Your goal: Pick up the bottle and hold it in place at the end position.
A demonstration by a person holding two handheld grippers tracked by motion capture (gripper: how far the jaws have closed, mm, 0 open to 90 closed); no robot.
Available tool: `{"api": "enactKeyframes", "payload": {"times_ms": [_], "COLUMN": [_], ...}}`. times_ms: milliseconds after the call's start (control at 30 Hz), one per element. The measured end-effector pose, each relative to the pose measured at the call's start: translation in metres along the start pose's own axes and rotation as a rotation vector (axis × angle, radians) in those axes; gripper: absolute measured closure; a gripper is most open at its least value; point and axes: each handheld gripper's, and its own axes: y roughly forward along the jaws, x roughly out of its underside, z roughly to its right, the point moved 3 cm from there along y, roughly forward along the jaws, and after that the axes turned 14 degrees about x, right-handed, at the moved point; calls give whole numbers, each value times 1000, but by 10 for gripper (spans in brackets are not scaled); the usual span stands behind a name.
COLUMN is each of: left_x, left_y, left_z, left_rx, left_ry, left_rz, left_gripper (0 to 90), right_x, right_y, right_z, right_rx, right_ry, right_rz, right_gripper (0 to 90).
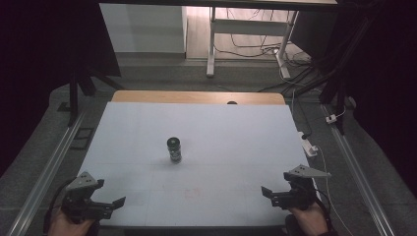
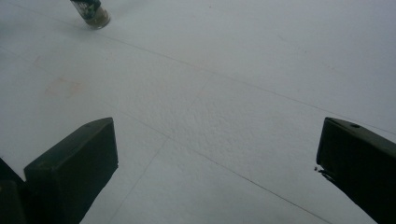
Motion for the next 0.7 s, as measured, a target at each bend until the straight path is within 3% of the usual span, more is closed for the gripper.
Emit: {"api": "enactKeyframes", "payload": {"times_ms": [333, 700], "left_x": [0, 0], "left_y": [1, 3], "left_z": [1, 2], "left_rx": [-11, -28], "left_ry": [6, 5], "left_rz": [-14, -36], "left_gripper": [13, 0], "right_x": [2, 1], "right_y": [-1, 2], "right_z": [1, 2], "right_rx": [-37, -14], "right_ry": [-10, -1], "right_rz": [-23, -38], "right_gripper": [0, 0]}}
